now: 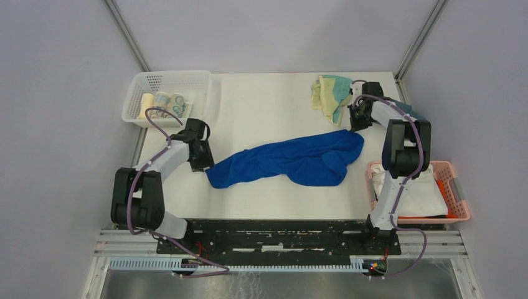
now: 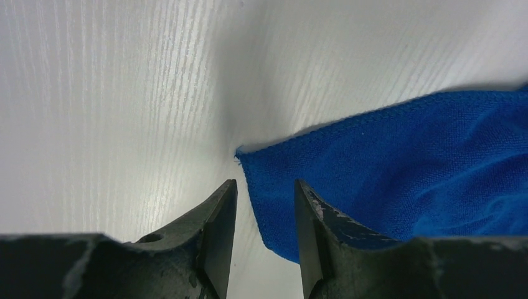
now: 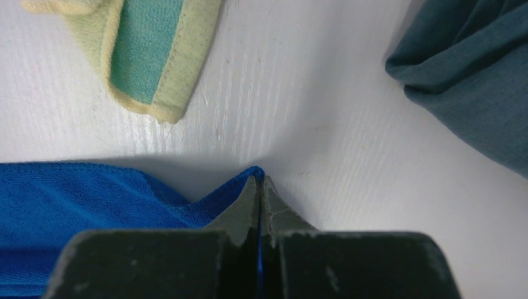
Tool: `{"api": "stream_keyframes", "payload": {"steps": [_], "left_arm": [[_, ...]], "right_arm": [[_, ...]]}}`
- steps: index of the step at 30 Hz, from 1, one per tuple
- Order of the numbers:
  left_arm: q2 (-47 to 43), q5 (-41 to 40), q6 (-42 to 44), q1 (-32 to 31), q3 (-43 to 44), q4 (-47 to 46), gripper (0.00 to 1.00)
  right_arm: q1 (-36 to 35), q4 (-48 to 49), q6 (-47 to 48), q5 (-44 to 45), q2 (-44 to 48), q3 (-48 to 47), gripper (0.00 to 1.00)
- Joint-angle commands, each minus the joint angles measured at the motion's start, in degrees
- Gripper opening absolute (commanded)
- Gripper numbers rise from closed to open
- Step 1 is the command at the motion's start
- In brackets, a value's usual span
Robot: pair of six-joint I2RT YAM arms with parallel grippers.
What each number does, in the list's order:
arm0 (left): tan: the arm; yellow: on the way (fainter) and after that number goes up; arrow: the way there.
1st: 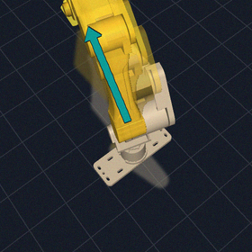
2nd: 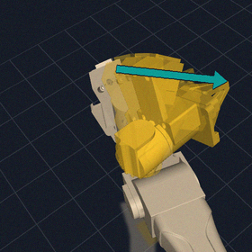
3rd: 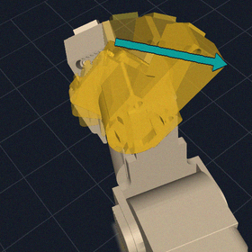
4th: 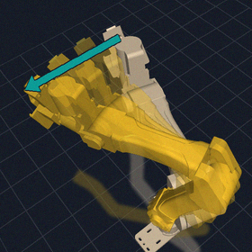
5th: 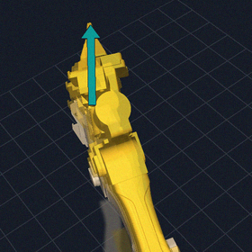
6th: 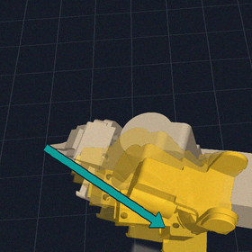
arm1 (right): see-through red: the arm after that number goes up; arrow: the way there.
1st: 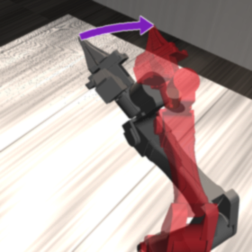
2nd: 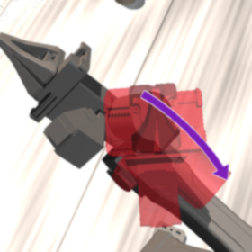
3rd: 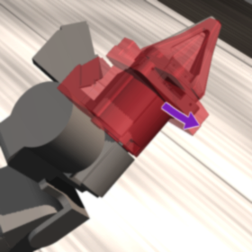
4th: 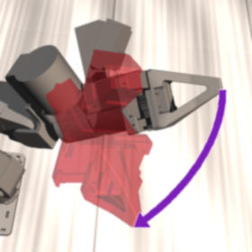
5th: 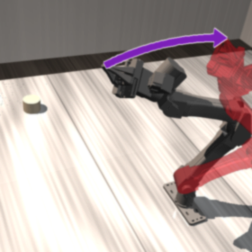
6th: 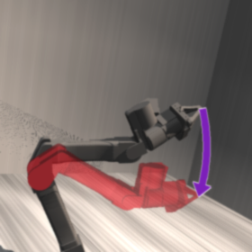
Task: Roll the towels
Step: Flatten out the towel at the center of the board.
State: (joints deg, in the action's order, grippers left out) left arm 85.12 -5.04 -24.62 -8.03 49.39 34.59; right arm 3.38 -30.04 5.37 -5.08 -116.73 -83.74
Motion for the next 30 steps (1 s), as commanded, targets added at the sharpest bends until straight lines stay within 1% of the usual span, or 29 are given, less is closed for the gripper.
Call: {"api": "stream_keyframes", "payload": {"steps": [1,5,14,16,18,20,21,23,24,26,30], "left_arm": [[-1.6,-0.7,0.1,-0.8,0.2,0.2,0.47],[1.5,-0.7,0.3,-1.1,-0.3,-1.4,0.45],[6.7,-3.8,1.1,-1.6,-1.9,-2.8,0.41],[7.5,-4.1,1.3,-1.5,-2.3,-2.9,0.39],[8.0,-3.9,1.4,-1.6,-2.4,-2.9,0.34],[7.5,-4.0,1.7,-1.6,-2.0,-2.9,0.26],[6.9,-4.3,1.9,-1.5,-1.6,-2.8,0.21],[5.1,-5.4,2.5,-1.6,0.1,-2.1,0.05],[4.1,-6.2,2.9,-1.6,1.5,-1.3,0.03],[1.8,-7.7,3.8,-1.5,5.2,0.4,0.03],[-2.7,-11.1,5.4,-1.5,15.7,3.2,0.03]], "right_arm": [[-0.2,0.6,-0.5,-0.5,3.1,0.2,0.00],[-0.2,0.6,-0.6,-0.7,3.0,0.1,0.00],[-0.2,0.7,-0.7,-1.1,3.2,0.5,0.01],[-0.2,0.7,-0.7,-1.1,3.3,0.7,0.01],[-0.2,0.7,-0.8,-1.1,3.4,0.6,0.01],[-0.2,0.6,-0.9,-1.4,3.7,0.5,0.00],[-0.2,0.5,-0.9,-1.5,4.1,0.5,0.00],[-0.2,0.4,-1.2,-1.6,4.8,0.1,0.00],[-0.2,0.2,-1.4,-1.7,5.4,-0.2,0.00],[-0.2,-0.2,-1.9,-1.7,6.7,-1.1,0.01],[-0.2,-1.1,-2.9,-1.0,10.8,-3.9,0.01]]}}
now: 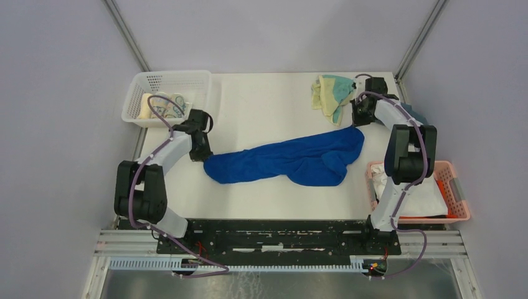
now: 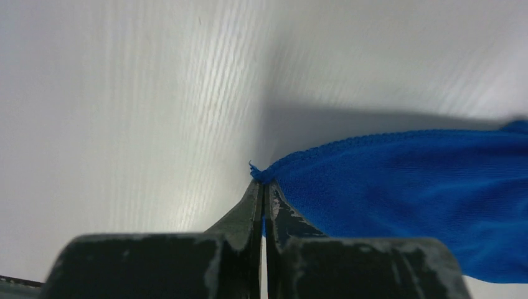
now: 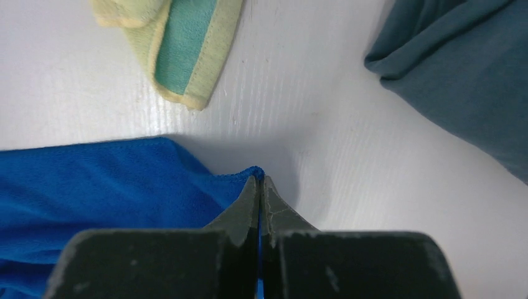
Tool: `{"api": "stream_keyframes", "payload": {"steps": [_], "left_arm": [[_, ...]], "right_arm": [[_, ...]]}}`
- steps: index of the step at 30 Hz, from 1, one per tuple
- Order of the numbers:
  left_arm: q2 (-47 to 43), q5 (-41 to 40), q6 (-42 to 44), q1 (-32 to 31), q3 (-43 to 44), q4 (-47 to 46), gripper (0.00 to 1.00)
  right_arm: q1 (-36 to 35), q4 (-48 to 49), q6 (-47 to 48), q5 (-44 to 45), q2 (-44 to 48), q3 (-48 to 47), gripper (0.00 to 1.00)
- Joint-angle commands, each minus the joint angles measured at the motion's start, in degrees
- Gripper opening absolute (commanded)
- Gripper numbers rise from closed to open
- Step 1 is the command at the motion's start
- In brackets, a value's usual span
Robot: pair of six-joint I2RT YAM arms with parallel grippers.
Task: Roll the towels
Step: Flatten out the towel at the center of the board.
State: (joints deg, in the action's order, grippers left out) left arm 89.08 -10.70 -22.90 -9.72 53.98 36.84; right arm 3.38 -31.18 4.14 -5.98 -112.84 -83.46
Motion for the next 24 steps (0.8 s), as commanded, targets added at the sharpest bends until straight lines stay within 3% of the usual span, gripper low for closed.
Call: {"api": "stream_keyframes", "payload": {"steps": [1,10,19,24], "left_arm": [[-7.5,-6.4,4.2,0.2,14.6,1.5,0.03],[-16.5,-13.4,8.3,0.3,31.4,2.4,0.03],[-31.4,-21.0,7.4,0.2,30.0,3.1,0.03],[-40.3,-24.7,5.4,0.3,28.4,6.8,0.03]], "right_arm": [[-0.2,-0.2,-2.2,0.3,8.4,-5.0,0.00],[-0.2,-2.0,-4.1,2.2,21.1,-10.2,0.01],[-0.8,3.2,-7.3,0.4,41.4,0.9,0.00],[-7.7,4.6,-2.3,4.3,55.4,8.7,0.00]]}}
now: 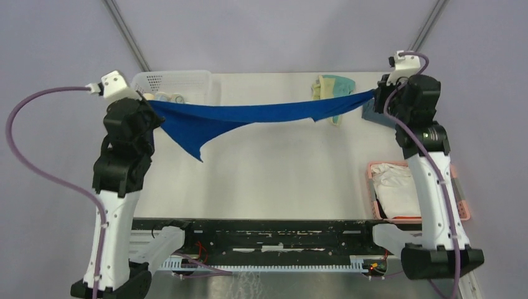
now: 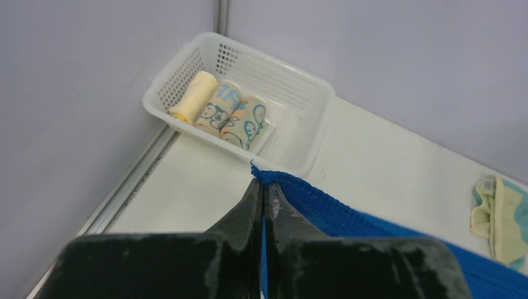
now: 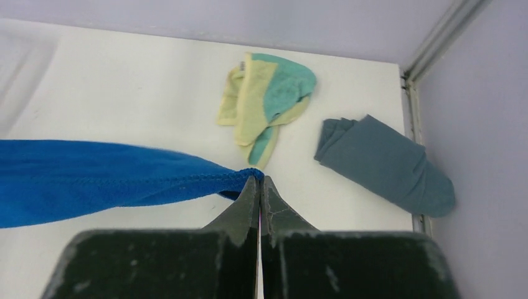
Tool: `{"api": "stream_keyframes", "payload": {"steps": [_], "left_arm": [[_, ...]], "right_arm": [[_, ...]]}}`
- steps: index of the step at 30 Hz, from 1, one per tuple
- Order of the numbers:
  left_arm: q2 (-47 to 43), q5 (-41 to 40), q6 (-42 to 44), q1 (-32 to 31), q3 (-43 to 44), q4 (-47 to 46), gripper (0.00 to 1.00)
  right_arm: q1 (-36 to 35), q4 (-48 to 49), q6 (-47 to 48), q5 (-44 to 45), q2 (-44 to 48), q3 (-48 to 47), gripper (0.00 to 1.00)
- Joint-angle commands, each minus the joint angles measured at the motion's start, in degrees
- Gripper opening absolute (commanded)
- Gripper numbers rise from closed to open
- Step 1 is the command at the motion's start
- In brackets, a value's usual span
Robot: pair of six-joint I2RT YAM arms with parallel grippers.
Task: Roll the towels
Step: Flatten out the towel at the center of the board.
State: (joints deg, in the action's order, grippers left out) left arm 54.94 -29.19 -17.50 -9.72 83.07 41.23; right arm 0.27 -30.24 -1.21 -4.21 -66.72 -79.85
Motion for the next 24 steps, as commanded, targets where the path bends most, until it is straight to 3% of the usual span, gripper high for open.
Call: {"api": "stream_keyframes", "payload": {"steps": [1,6,10,14,18,24], "left_arm": [[-7.8,-7.2,-0.2,0.3,-0.8,3.5,0.03],[-14.6,-10.5,-0.8,0.2,-2.1,7.7,0.03],[-13.9,-8.5,-1.4,0.3,-5.6,9.0,0.03],[-9.6,-5.8,-2.4,0.2,-15.2,6.2,0.03],[-2.0,-4.2,-3.4,0.3,-26.5,-3.3,0.03],[15.4,1.8,-3.0,1.5,-27.4,-15.7,0.03]], "right_arm": [[-5.3,4.0,3.7,3.2,12.3,7.1,0.00],[-6.4,5.1,5.4,3.7,22.5,14.2,0.00],[-6.5,4.7,3.4,2.1,20.7,16.8,0.00],[-6.5,6.6,1.4,3.6,13.5,19.7,0.01],[-6.5,13.3,0.7,6.6,1.9,22.6,0.00],[-5.7,24.6,3.4,11.1,-14.6,20.5,0.01]]}}
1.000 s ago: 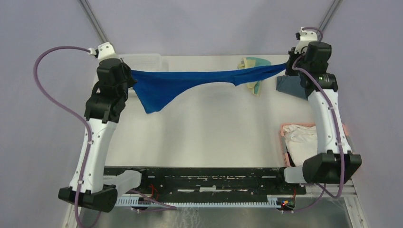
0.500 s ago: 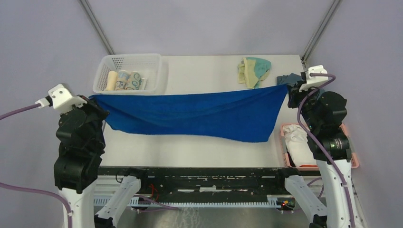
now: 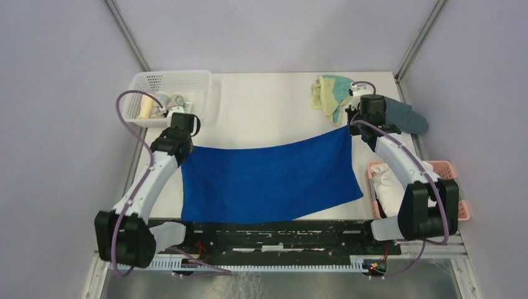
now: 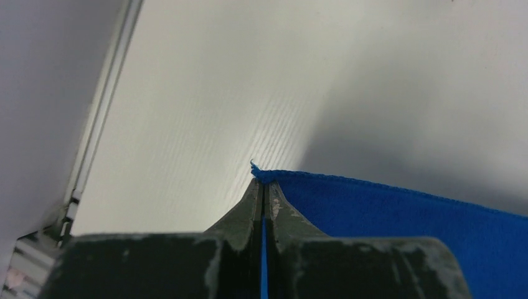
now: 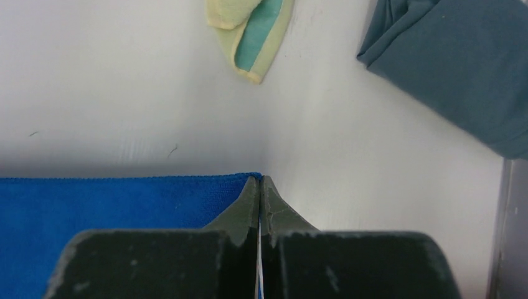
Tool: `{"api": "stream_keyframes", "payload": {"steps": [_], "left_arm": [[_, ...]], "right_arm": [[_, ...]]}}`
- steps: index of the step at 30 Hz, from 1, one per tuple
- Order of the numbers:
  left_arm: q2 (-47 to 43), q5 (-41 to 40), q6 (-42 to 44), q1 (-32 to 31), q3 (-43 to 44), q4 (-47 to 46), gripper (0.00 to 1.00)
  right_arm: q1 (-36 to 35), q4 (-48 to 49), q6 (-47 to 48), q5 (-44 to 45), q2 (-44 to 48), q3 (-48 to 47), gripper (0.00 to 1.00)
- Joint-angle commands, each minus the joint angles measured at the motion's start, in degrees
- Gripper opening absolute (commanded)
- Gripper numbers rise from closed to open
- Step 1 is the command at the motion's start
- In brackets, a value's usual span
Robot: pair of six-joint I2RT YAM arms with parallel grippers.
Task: Roll the towels
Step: Flatten out the towel at the center of the board, then fold the towel at the center of the board.
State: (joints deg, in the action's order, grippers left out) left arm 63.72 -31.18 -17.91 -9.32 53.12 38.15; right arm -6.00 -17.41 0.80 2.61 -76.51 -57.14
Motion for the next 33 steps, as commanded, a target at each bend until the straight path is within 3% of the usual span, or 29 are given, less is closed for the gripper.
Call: {"api": "stream_keyframes", "payload": {"steps": [1,7,13,23,33], "left_arm": [[9.4,4.4,-2.2,1.2,3.7,-14.1,0.03],[19.9,6.2,0.2,3.1,10.6,-19.9,0.03],[22.2,7.2,2.1,3.9,12.9,-20.8,0.03],[18.1,8.4,0.8,5.7,7.7,-20.1,0.03],[11.6,8.8,-0.9,6.3,1.7,-17.7,0.03]], "right_arm": [[1.0,13.7,1.7,4.4,-6.8,-2.7,0.01],[4.0,15.7,4.6,2.0,-17.2,-10.2,0.01],[5.6,12.6,6.8,-1.8,-20.6,-14.3,0.01],[6.0,12.8,6.0,-0.8,-13.5,-5.9,0.01],[6.0,10.5,-3.5,10.3,-3.5,2.6,0.01]]}}
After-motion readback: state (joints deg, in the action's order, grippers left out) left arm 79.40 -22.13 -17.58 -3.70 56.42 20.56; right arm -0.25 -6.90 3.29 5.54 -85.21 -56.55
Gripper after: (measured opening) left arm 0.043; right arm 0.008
